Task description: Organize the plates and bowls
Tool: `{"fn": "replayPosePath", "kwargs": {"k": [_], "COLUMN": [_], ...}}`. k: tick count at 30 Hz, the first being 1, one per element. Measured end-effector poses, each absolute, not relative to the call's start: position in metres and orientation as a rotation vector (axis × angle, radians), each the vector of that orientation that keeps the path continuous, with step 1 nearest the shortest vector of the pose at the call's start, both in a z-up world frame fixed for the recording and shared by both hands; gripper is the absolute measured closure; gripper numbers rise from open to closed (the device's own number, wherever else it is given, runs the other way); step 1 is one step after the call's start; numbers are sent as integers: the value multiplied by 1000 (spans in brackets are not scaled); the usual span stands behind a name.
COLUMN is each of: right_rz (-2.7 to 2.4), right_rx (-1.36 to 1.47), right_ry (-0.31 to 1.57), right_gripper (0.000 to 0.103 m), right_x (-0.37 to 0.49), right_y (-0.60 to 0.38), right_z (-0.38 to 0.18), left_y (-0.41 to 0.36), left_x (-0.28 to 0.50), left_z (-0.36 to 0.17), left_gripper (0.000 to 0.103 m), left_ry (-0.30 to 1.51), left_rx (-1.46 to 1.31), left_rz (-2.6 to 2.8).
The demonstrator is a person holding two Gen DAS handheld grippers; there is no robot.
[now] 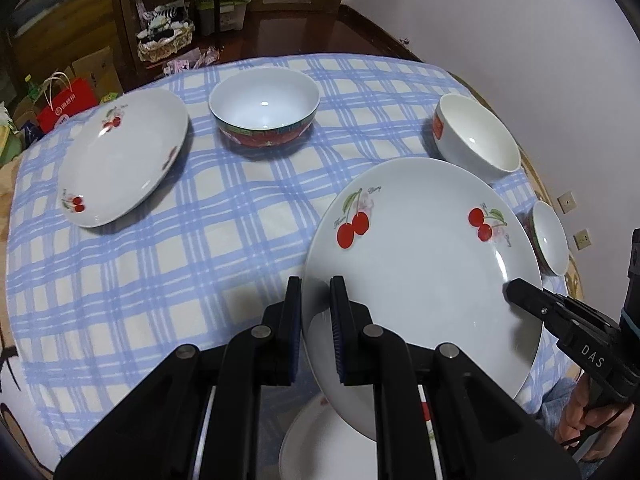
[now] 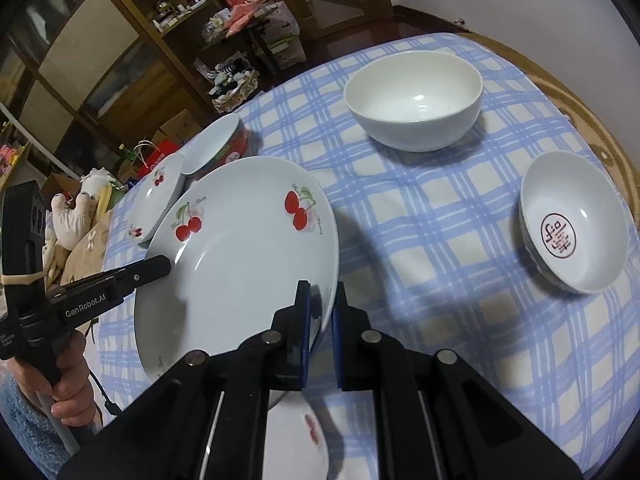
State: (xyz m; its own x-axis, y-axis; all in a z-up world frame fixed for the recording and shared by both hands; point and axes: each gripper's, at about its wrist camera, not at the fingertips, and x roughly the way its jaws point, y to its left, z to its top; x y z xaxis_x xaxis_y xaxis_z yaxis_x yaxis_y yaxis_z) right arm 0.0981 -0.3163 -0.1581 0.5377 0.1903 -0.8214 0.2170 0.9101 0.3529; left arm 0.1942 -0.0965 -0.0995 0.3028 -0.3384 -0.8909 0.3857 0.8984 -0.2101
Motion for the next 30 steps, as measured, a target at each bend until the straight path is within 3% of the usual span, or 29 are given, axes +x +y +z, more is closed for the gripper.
{"fn": "replayPosePath", "kwargs": {"k": [30], "right_rz": [5], "right_rx": [412], "right_ry": [964], "right_gripper": [93], "right_x": [14], "right_y": [-264], "right_z": [-121], "left_y": [-43], "left_x": [100], "left_z": [-62], "left_gripper": [89], "left_ry": [1130], "left_rx": [61], "left_rz": [-467]}}
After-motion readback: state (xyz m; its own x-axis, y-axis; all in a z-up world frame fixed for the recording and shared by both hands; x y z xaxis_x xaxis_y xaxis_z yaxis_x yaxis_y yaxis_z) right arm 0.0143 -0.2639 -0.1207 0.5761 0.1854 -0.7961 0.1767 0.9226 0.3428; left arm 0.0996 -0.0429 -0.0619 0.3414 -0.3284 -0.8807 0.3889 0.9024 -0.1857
